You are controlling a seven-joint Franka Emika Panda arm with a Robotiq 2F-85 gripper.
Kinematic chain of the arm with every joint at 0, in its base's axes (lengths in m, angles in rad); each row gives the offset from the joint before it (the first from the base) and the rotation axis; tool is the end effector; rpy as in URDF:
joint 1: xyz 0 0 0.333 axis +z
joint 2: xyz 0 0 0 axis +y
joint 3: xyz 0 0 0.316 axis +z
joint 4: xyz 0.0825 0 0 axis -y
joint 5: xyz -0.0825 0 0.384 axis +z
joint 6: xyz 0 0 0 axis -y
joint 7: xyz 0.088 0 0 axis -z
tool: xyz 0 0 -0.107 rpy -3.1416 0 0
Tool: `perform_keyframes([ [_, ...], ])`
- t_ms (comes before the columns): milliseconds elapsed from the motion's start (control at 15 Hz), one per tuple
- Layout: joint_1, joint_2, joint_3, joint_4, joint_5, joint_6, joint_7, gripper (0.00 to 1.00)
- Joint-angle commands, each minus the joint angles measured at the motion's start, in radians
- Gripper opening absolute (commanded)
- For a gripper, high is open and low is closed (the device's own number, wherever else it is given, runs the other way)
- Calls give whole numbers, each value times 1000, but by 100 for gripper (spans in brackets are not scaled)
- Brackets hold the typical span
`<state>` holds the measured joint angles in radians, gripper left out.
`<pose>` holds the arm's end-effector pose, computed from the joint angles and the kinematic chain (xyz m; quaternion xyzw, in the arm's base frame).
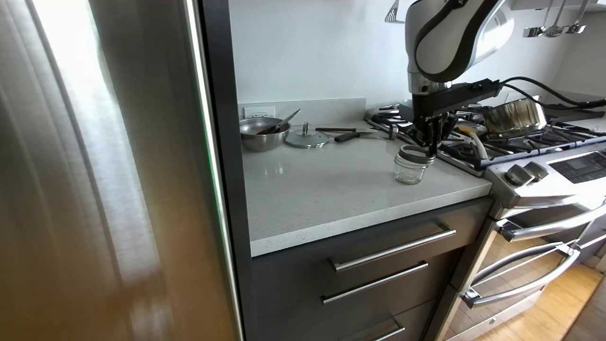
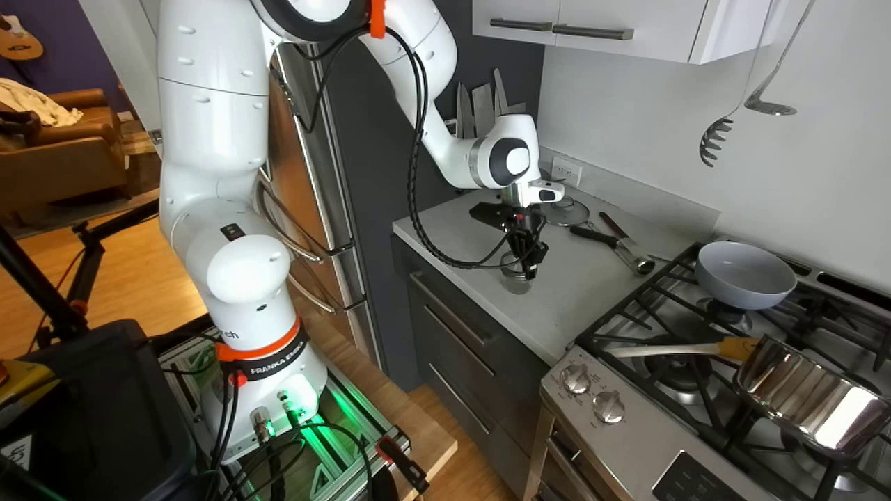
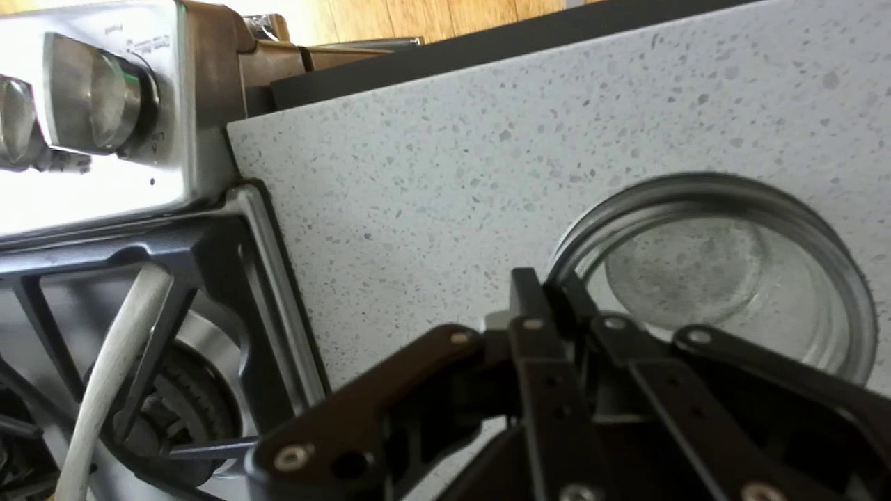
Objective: Pick up the mason jar lid and place it on the clear jar
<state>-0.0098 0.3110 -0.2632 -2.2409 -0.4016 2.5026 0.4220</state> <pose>0.5209 -0.1449 0.2294 0.9722 -0.1741 -0.0131 0.1563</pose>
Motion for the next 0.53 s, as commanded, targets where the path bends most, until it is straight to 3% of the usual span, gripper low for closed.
perform_keyframes([
  [0, 18, -17, -9, -3, -33, -34, 48, 2],
  [467, 28, -6, 0, 11, -39, -62, 61, 2],
])
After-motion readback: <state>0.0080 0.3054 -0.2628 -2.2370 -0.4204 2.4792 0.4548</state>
